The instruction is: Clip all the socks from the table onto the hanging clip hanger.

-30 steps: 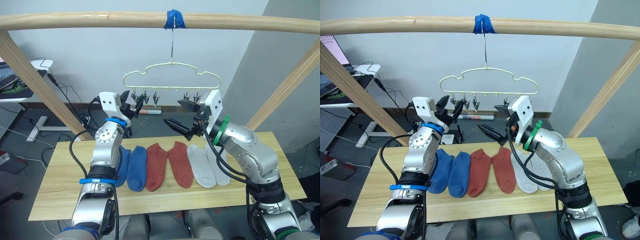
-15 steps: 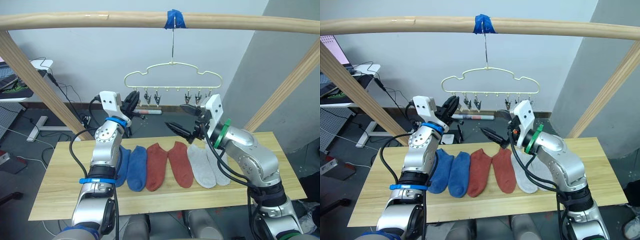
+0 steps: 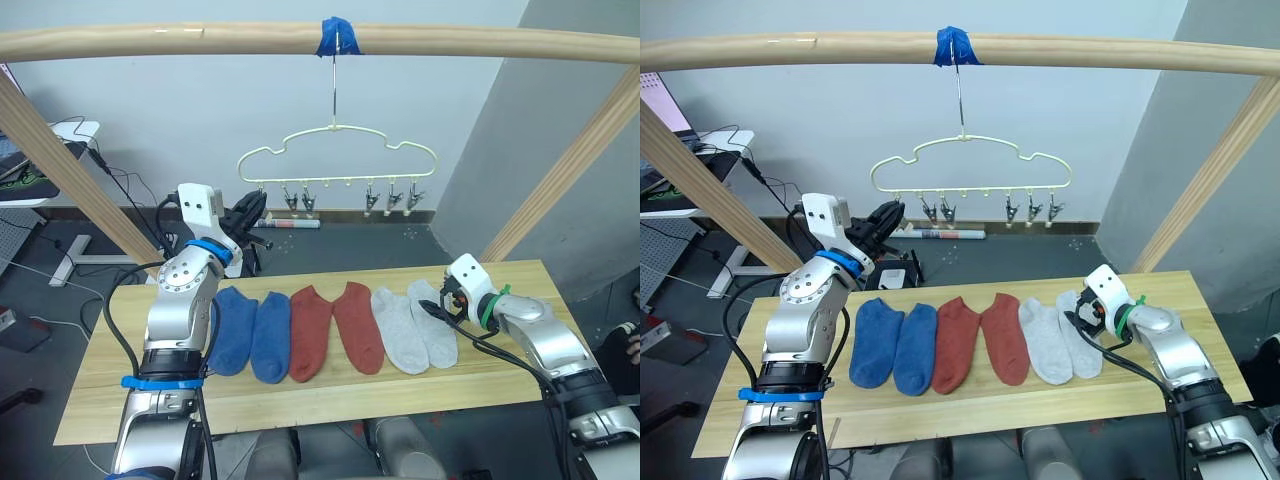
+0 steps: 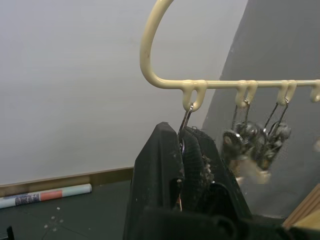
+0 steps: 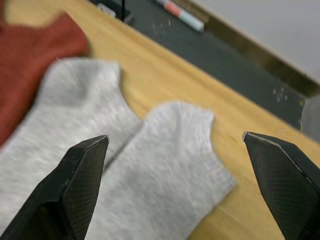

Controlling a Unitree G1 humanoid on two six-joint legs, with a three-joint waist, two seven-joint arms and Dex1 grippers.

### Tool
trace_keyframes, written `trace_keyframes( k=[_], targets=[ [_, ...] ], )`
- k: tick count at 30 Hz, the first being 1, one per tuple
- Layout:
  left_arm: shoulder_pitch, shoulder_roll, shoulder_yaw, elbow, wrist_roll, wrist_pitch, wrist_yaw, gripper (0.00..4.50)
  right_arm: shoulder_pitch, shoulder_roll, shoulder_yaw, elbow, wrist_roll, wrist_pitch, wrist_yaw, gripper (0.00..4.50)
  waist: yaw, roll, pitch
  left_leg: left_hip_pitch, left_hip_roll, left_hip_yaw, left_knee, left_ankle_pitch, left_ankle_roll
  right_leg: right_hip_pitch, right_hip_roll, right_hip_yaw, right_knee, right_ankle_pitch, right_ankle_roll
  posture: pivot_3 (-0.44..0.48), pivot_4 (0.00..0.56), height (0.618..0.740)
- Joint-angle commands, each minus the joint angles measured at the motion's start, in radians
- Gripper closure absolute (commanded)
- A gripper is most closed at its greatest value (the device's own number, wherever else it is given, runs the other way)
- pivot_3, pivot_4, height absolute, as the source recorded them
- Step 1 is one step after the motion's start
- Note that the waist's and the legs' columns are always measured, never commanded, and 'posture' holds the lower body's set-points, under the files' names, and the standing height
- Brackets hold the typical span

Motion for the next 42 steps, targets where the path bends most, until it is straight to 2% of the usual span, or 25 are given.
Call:
trace_keyframes(
  k=[1, 7, 13, 15, 26, 28, 32, 37, 39, 40, 42],
  targets=[
    [0.008, 0.012, 0.02, -0.033, -0.006, 0.012, 0.003, 4.49, -0.034, 0.013, -0.001, 0.067, -0.027, -0.06, 0.031, 0.0, 0.003, 0.0, 0.002, 0.0, 0.0, 0.0, 0.0, 0.0, 0.0, 0.0, 0.0, 0.0, 0.0, 0.0, 0.0, -0.086, 0.21, 0.74],
    [0.024, 0.008, 0.021, -0.065, -0.013, 0.034, 0.011, 4.49, -0.084, 0.042, 0.041, 0.317, -0.123, -0.18, 0.024, 0.0, 0.007, 0.0, 0.006, 0.0, 0.0, 0.0, -0.001, 0.0, 0.0, 0.0, 0.0, 0.0, -0.001, 0.0, 0.0, -0.064, 0.216, 0.74],
    [0.036, 0.01, 0.026, -0.081, -0.012, 0.047, 0.016, 4.49, -0.093, 0.06, 0.036, 0.388, -0.14, -0.231, 0.047, 0.0, 0.005, 0.0, 0.007, 0.001, 0.0, 0.0, 0.0, 0.0, 0.0, 0.002, -0.001, 0.0, 0.0, 0.0, 0.0, -0.051, 0.217, 0.74],
    [0.035, 0.011, 0.028, -0.081, -0.012, 0.048, 0.018, 4.5, -0.089, 0.064, 0.038, 0.397, -0.146, -0.242, 0.05, 0.55, 0.005, 0.0, 0.007, 0.001, 0.0, 0.0, 0.0, 0.0, 0.0, 0.002, -0.001, 0.0, 0.0, 0.0, 0.0, -0.05, 0.218, 0.74],
    [0.028, 0.012, 0.034, -0.078, -0.016, 0.054, 0.023, 4.5, -0.046, 0.055, -0.001, 0.372, -0.137, -0.249, 0.067, 4.34, 0.007, 0.0, 0.007, 0.002, 0.0, -0.001, 0.001, 0.0, 0.0, 0.003, -0.001, 0.0, 0.0, 0.0, 0.001, -0.05, 0.214, 0.74],
    [0.026, 0.011, 0.033, -0.075, -0.016, 0.055, 0.022, 4.5, -0.036, 0.052, -0.012, 0.353, -0.132, -0.242, 0.069, 4.43, 0.008, 0.0, 0.007, 0.001, 0.0, -0.001, 0.001, 0.0, 0.0, 0.003, -0.001, 0.0, -0.001, 0.0, 0.001, -0.056, 0.215, 0.74],
    [0.02, 0.007, 0.027, -0.067, -0.018, 0.055, 0.022, 4.5, -0.003, 0.05, -0.044, 0.283, -0.115, -0.222, 0.072, 4.43, 0.007, 0.0, 0.007, 0.001, -0.001, -0.001, 0.001, 0.0, 0.0, 0.003, -0.001, 0.0, 0.0, 0.0, 0.001, -0.062, 0.213, 0.74],
    [0.008, -0.004, 0.043, -0.072, -0.059, 0.106, 0.025, 4.5, 0.067, 0.039, -0.09, 0.076, -0.077, -0.189, 0.084, 4.43, 0.007, 0.001, 0.012, 0.001, -0.001, -0.001, 0.001, 0.0, 0.0, 0.003, -0.001, 0.0, -0.001, 0.0, 0.001, -0.059, 0.213, 0.74],
    [-0.007, -0.023, 0.093, -0.094, -0.179, 0.248, 0.033, 4.5, 0.125, 0.015, -0.093, -0.154, -0.056, -0.165, 0.113, 4.43, 0.007, 0.002, 0.014, 0.001, -0.001, -0.001, 0.001, 0.0, 0.0, 0.002, -0.001, 0.0, 0.0, 0.0, 0.001, -0.066, 0.213, 0.74],
    [-0.021, -0.042, 0.144, -0.111, -0.303, 0.382, 0.056, 4.5, 0.159, 0.0, -0.086, -0.3, -0.043, -0.173, 0.133, 4.43, 0.006, 0.002, 0.015, 0.001, -0.001, -0.001, 0.001, 0.0, 0.0, 0.002, -0.001, 0.0, 0.0, 0.0, 0.001, -0.066, 0.213, 0.74],
    [-0.042, -0.061, 0.222, -0.129, -0.496, 0.593, 0.101, 4.5, 0.196, -0.003, -0.071, -0.489, -0.031, -0.176, 0.138, 4.43, 0.005, 0.003, 0.016, 0.0, -0.001, -0.001, 0.0, 0.0, 0.0, 0.001, -0.001, -0.001, 0.001, 0.0, 0.001, -0.066, 0.211, 0.74]
  ],
)
